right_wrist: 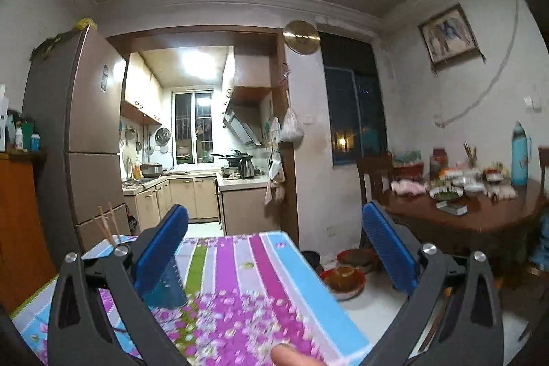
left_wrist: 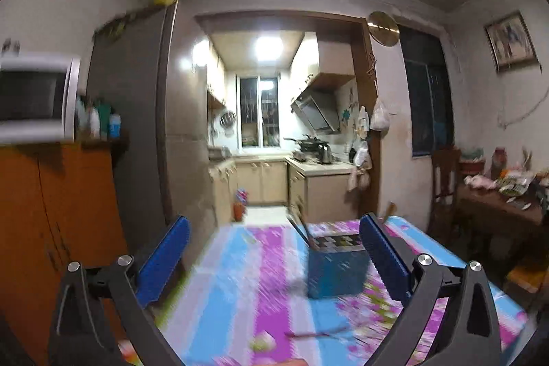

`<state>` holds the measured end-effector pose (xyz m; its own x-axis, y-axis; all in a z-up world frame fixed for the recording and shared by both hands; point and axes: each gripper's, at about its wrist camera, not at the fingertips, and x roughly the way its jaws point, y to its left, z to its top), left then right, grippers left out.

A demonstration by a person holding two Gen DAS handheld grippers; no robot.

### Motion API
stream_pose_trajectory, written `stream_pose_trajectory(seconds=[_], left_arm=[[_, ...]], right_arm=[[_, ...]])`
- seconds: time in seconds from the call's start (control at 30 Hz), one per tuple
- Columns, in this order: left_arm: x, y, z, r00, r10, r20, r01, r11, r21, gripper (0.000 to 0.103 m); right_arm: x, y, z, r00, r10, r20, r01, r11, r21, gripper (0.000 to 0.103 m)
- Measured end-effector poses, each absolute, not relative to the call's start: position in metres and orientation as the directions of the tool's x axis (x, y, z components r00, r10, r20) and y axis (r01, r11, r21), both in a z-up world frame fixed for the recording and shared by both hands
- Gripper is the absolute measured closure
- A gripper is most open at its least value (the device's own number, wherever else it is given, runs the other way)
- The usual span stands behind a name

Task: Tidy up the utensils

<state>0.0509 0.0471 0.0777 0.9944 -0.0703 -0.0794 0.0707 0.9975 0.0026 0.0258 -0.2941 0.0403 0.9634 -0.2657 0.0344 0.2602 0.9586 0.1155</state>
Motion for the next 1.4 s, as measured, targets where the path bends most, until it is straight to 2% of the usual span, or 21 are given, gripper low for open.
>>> stream_pose_trajectory(seconds=[0.13, 0.2, 0.33, 0.6, 0.8, 1.4], left_arm=[[0.050, 0.027, 0.027, 0.975, -0.115, -0.192, 0.116, 0.993, -0.006, 0.005], [0.055, 0.011, 0.003, 0.964, -0.078, -0.255, 0.092, 0.995, 0.043, 0.005], [0.062, -0.003, -0.019, 0.948, -0.058, -0.313, 0.087, 0.993, 0.079, 0.005], [0.071, -0.003, -0.021, 0.935, -0.053, -0.352, 0.086, 0.993, 0.079, 0.005], [0.081, 0.000, -0.027, 0.911, -0.060, -0.409, 0.079, 0.996, 0.029, 0.005], [0.084, -0.007, -0.039, 0.902, -0.027, -0.431, 0.061, 0.996, 0.065, 0.005]], right_arm=[[0.020, -0.273, 0.011, 0.972, -0.233, -0.034, 0.235, 0.967, 0.098, 0.005], [0.022, -0.257, 0.002, 0.972, -0.227, -0.060, 0.230, 0.972, 0.049, 0.005], [0.023, -0.232, -0.014, 0.971, -0.225, -0.079, 0.221, 0.974, -0.050, 0.005], [0.021, -0.232, -0.014, 0.976, -0.198, -0.087, 0.194, 0.980, -0.044, 0.005], [0.023, -0.229, -0.018, 0.975, -0.190, -0.113, 0.183, 0.981, -0.067, 0.005], [0.026, -0.241, -0.023, 0.970, -0.207, -0.128, 0.202, 0.978, -0.056, 0.005]])
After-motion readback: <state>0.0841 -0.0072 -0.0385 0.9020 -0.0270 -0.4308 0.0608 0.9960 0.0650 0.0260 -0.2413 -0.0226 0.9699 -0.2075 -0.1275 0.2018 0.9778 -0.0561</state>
